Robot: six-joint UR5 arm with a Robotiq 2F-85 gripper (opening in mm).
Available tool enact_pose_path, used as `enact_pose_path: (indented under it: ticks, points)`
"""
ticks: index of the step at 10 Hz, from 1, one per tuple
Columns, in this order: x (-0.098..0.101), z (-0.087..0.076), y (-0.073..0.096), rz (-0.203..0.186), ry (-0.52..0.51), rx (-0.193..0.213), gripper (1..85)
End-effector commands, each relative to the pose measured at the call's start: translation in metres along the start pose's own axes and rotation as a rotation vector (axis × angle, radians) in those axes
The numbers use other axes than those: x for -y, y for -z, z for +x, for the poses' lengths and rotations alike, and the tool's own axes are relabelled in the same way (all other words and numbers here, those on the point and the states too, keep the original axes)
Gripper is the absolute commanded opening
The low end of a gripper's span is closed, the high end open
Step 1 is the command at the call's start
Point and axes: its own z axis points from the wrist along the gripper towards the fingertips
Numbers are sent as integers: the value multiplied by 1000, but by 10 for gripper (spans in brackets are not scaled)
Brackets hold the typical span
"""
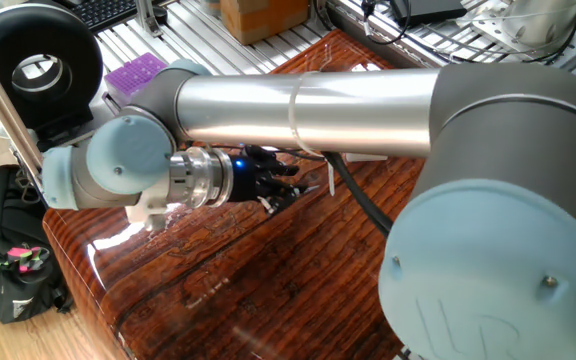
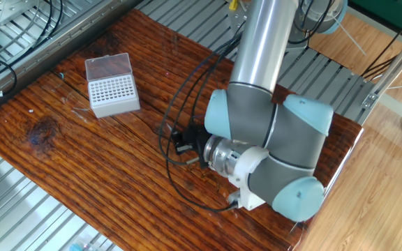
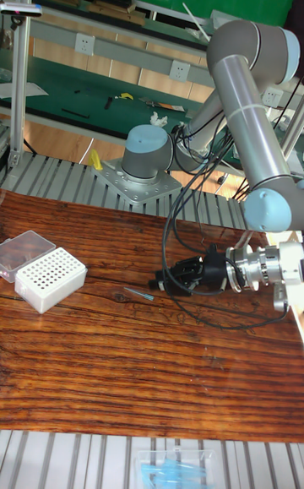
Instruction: Insert a medium pipette tip into the holder for medium pipette tips
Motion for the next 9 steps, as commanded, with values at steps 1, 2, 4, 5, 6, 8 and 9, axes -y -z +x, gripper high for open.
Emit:
enact_pose_path:
  ticks: [1, 2, 4, 5, 6, 8, 9]
  points:
    - [3, -25, 3, 0, -20, 113, 427]
    - [7, -28, 3, 14, 3, 121, 433]
    - [17, -32, 2, 53, 39, 109, 443]
    - [19, -38, 1, 59, 52, 121, 443]
    - [21, -40, 1, 65, 65, 127, 443]
    - [25, -44, 0, 54, 118, 138, 437]
    - [22, -46, -2, 40, 144, 138, 440]
